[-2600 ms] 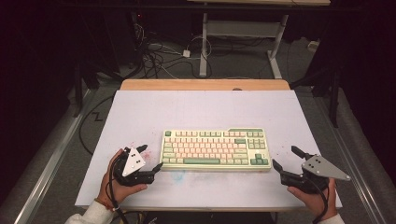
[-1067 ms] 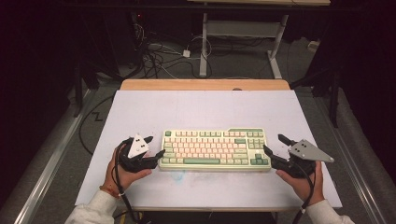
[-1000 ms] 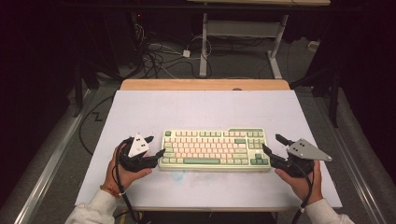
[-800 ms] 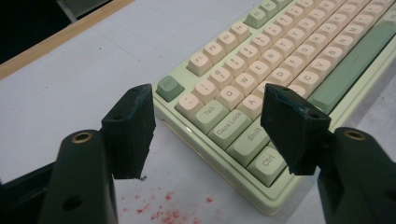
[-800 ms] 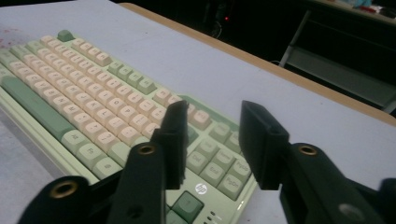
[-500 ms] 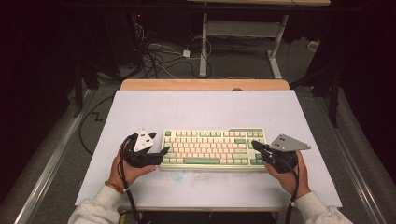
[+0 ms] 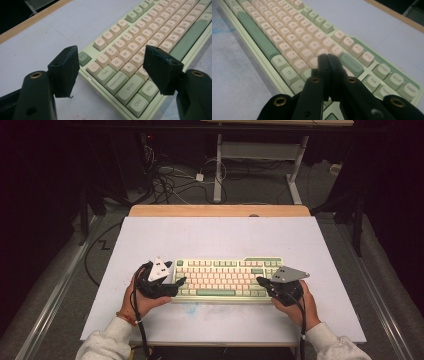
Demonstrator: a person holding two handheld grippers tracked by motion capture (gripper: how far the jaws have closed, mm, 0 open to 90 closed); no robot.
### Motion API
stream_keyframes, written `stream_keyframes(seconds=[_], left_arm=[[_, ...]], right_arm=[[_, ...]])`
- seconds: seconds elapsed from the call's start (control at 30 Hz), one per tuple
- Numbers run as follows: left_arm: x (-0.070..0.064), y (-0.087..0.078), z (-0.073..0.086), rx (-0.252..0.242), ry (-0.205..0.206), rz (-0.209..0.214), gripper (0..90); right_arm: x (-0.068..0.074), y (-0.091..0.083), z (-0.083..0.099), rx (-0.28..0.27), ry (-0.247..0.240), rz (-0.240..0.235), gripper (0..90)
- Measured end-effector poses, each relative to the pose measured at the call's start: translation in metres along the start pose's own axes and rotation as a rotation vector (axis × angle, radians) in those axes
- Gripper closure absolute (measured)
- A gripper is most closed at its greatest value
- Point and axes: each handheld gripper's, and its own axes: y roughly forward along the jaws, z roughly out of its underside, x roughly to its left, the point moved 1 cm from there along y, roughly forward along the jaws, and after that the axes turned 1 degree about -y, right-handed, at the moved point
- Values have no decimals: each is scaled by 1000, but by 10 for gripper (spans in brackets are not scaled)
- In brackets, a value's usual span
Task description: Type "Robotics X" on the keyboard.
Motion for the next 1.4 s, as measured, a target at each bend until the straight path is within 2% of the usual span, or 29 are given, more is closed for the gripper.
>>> stream_keyframes(seconds=[0.2, 0.3, 0.43, 0.5, 0.63, 0.67, 0.7, 0.77, 0.83, 1.1, 1.2, 1.4], left_arm=[[-2, 2, -1, 7, 6, 10, 300], [-2, 2, -1, 8, 7, 21, 357], [-3, 2, -3, 7, 11, 44, 487], [-3, 3, -4, 12, 11, 71, 603], [-6, 9, -10, 36, 33, 103, 763], [-6, 9, -10, 36, 33, 103, 796], [-8, 13, -13, 58, 54, 110, 826], [-10, 15, -15, 64, 56, 118, 857], [-12, 20, -18, 80, 65, 126, 871], [-14, 39, -33, 118, 58, 155, 873], [-14, 45, -38, 118, 51, 167, 873], [-19, 59, -47, 162, 72, 184, 873]], right_arm=[[2, 8, 5, 40, -8, -12, 900], [2, 11, 8, 58, -8, -15, 900], [3, 13, 9, 61, -8, -17, 900], [3, 13, 9, 65, -12, -16, 900], [3, 15, 12, 68, -8, -18, 900], [3, 15, 11, 71, -9, -17, 900], [3, 15, 11, 72, -11, -16, 900], [3, 15, 12, 70, -9, -14, 900], [3, 15, 12, 70, -8, -14, 900], [4, 15, 13, 62, -12, -5, 900], [5, 15, 13, 60, -13, -3, 900], [5, 15, 14, 60, -15, 0, 900]])
